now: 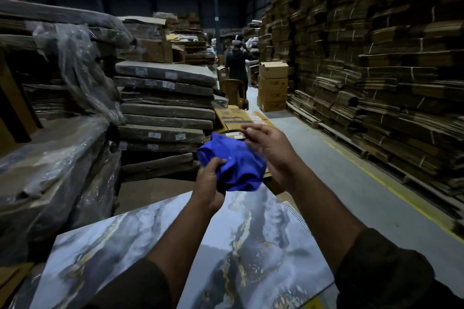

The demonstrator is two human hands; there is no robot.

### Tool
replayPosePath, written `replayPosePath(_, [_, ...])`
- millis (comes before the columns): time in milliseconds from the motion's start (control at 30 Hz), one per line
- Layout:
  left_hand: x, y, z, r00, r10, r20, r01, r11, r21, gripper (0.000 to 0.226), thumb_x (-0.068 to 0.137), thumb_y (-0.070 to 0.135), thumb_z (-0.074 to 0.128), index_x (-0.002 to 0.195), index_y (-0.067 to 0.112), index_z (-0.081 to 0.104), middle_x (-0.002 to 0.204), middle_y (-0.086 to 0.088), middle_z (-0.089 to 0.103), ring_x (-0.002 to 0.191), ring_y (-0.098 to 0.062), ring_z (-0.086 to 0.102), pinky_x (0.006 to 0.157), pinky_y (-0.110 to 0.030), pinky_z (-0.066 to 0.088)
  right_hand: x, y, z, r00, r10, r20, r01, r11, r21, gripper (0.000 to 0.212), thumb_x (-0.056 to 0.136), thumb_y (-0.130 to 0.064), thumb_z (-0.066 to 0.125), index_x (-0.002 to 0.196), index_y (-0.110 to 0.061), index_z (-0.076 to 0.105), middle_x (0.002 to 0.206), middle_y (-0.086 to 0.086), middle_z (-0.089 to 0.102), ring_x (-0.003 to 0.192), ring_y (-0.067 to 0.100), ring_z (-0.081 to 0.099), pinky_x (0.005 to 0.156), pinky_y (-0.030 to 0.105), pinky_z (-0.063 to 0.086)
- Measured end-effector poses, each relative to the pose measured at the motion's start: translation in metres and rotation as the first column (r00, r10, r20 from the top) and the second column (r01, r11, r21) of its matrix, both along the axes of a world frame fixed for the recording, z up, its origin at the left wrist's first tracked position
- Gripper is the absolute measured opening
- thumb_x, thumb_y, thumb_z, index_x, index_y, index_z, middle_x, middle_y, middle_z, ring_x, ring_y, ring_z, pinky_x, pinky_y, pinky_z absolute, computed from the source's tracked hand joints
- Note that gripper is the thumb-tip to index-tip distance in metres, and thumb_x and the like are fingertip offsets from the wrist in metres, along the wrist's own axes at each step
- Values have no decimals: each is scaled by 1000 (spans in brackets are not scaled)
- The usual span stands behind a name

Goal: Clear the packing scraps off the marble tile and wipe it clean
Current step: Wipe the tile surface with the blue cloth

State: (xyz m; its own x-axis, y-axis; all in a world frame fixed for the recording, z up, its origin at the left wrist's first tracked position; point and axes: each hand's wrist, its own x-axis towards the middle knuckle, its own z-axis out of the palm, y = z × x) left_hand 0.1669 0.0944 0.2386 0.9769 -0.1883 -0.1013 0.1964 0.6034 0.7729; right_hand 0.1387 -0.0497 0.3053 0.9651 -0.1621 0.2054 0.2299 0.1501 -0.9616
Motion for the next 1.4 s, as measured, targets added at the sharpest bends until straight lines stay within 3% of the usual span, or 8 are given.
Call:
replayPosePath(100, [3, 17, 8, 998, -37, -59, 32, 996, -81, 54, 88, 5, 54, 142, -1, 53, 143, -25, 56, 129, -44, 55, 114, -54, 40, 6, 0, -15, 944, -309, -112, 290, 944, -156, 20, 90, -29, 76, 102, -15, 68, 108, 9, 70, 96, 20, 65, 78, 31, 54])
replayPosePath(233, [1, 26, 16, 996, -85, -16, 82, 988, -130, 57, 86, 5, 55, 143, -1, 52, 146, -22, 54, 137, -42, 49, 118, -56, 36, 8, 7, -35, 805, 154, -572, -68, 983, 169, 62, 83, -68, 68, 104, -10, 72, 94, 10, 70, 83, 28, 67, 80, 41, 59])
replayPosePath(367, [-1, 42, 16, 990, -131, 60, 136, 986, -95, 40, 78, 15, 68, 117, 8, 73, 127, -14, 68, 107, -30, 70, 93, -45, 58, 19, 19, -38, 891, 246, -382, -93, 921, 378, 36, 94, -26, 70, 123, -6, 68, 110, 17, 75, 94, 32, 75, 82, 45, 62])
replayPosePath(533, [25, 81, 14, 969, -193, 152, 193, 981, 14, 77, 86, 65, 56, 144, 15, 56, 144, -13, 59, 135, -32, 54, 118, -54, 35, 31, 9, -24, 990, -69, -122, 69, 998, -6, 41, 83, -16, 82, 116, -28, 60, 117, 1, 71, 98, 19, 71, 81, 39, 61])
replayPosePath(733, [49, 72, -1, 971, -39, 236, -106, 814, 571, 58, 81, 25, 84, 131, 8, 59, 127, -15, 69, 110, -31, 70, 81, -44, 61, 44, 11, -21, 984, -179, -24, 169, 959, -227, 83, 78, -29, 87, 147, -22, 41, 128, -5, 50, 100, 7, 56, 71, 22, 49])
replayPosePath(1000, [60, 76, -9, 929, -27, 368, -115, 927, 357, 65, 98, 13, 61, 156, 26, 35, 149, -4, 52, 121, -18, 63, 90, -30, 57, 56, -10, -32, 935, -341, -94, 323, 932, -165, 64, 90, -27, 76, 143, -28, 40, 147, 13, 48, 128, 30, 53, 103, 48, 50])
replayPosePath(1167, [60, 79, 1, 856, -147, 495, -113, 881, 459, 63, 79, 4, 72, 127, 43, 65, 143, 5, 59, 128, -13, 58, 94, -23, 51, 44, -13, -26, 995, 91, -42, -100, 942, -319, 66, 76, -12, 86, 134, -32, 60, 134, -12, 50, 116, 5, 51, 87, 19, 50])
replayPosePath(1400, [64, 85, 22, 690, -257, 676, -543, 434, 719, 32, 81, 11, 83, 107, 27, 73, 103, 7, 70, 94, -8, 64, 92, -37, 55, 43, -29, -19, 977, -177, 115, 209, 747, -632, 34, 80, -3, 79, 111, -13, 72, 106, 5, 69, 100, 22, 66, 88, 39, 58])
